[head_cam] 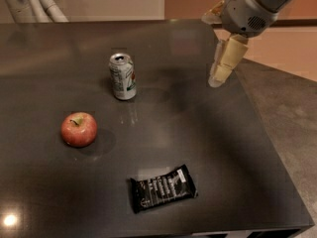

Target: Move 7up can near rxbar chocolate

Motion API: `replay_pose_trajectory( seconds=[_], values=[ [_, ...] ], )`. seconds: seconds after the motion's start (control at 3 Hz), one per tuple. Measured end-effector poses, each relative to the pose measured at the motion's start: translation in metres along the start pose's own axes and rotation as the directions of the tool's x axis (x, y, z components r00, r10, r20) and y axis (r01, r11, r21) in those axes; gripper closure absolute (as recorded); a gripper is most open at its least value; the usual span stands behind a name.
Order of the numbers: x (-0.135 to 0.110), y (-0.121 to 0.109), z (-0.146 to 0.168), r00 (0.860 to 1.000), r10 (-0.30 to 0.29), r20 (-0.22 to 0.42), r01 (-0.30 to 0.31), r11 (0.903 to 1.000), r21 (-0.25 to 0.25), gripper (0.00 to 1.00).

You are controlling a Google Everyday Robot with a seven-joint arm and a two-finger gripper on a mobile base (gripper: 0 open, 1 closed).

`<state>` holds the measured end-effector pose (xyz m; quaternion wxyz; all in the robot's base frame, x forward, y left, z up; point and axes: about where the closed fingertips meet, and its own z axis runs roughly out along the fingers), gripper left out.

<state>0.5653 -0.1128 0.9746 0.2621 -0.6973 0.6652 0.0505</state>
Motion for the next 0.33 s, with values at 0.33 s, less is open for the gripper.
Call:
replay_pose_trajectory(
  seconds=[0.33],
  values=[
    [-0.0015,0.0002,0.0004,1.000,-0.003,0.001,0.003,1.0000,-0.003,0.00]
  ],
)
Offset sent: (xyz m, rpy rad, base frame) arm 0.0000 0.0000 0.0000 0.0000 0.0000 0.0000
